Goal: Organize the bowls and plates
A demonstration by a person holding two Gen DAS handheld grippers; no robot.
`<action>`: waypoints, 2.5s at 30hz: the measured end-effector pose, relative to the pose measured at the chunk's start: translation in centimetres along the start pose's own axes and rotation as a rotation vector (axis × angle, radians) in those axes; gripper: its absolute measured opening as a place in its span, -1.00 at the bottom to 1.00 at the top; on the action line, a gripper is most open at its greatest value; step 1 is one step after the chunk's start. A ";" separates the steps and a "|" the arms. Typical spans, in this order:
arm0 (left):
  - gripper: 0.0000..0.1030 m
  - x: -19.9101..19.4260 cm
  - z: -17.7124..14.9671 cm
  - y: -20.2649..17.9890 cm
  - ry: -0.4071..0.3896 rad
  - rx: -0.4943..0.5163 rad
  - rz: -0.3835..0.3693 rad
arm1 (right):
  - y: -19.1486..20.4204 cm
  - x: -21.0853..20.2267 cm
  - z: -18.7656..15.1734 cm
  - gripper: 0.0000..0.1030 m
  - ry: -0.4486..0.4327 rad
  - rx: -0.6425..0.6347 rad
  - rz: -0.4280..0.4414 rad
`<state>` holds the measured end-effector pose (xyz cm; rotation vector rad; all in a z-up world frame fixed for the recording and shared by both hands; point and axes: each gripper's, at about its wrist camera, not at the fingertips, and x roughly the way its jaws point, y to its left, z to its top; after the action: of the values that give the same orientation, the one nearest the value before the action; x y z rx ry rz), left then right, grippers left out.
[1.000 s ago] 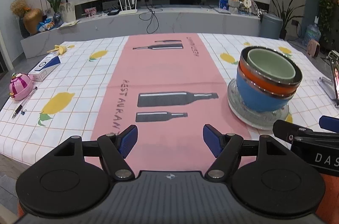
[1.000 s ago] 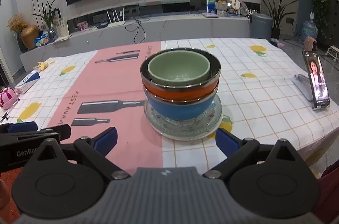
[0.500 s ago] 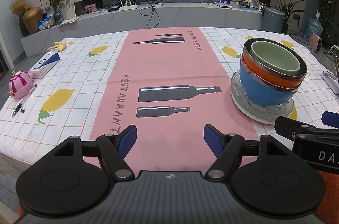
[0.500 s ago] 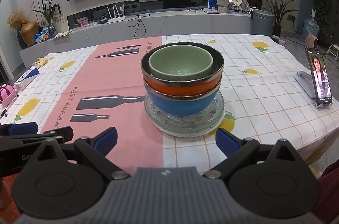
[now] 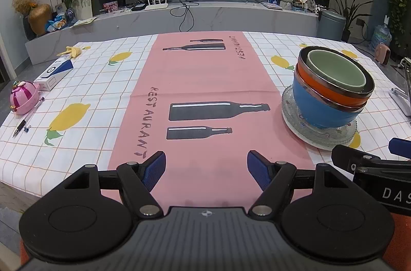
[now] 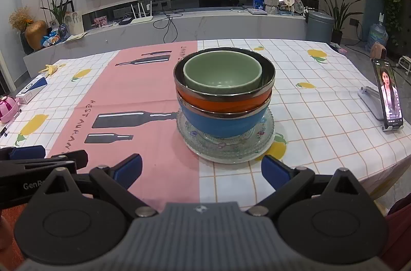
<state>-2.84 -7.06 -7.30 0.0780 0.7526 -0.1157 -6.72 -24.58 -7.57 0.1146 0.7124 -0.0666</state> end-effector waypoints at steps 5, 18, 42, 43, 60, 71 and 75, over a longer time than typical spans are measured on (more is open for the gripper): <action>0.65 0.0 0.0 0.0 0.000 0.000 -0.003 | 0.0 0.1 0.0 0.89 0.002 -0.002 0.001; 0.65 0.0 -0.1 0.1 -0.001 0.000 -0.002 | 0.1 0.2 -0.1 0.90 0.008 -0.005 -0.002; 0.65 -0.3 0.1 0.1 -0.010 0.001 0.002 | 0.3 0.1 -0.3 0.90 0.002 -0.017 -0.008; 0.65 -0.3 0.1 0.1 -0.010 0.001 0.003 | 0.3 0.1 -0.3 0.90 0.002 -0.017 -0.009; 0.65 -0.5 0.3 0.2 -0.015 -0.004 0.003 | 0.4 0.0 -0.1 0.90 0.002 -0.023 -0.006; 0.65 -0.5 0.3 0.2 -0.015 -0.004 0.002 | 0.6 0.1 -0.1 0.91 0.009 -0.027 -0.002; 0.65 -0.7 0.4 0.3 -0.014 -0.007 0.003 | 0.6 0.2 -0.1 0.91 0.010 -0.027 -0.001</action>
<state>-3.04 -6.76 -6.59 0.0714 0.7393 -0.1109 -6.56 -23.95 -7.67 0.0886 0.7230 -0.0577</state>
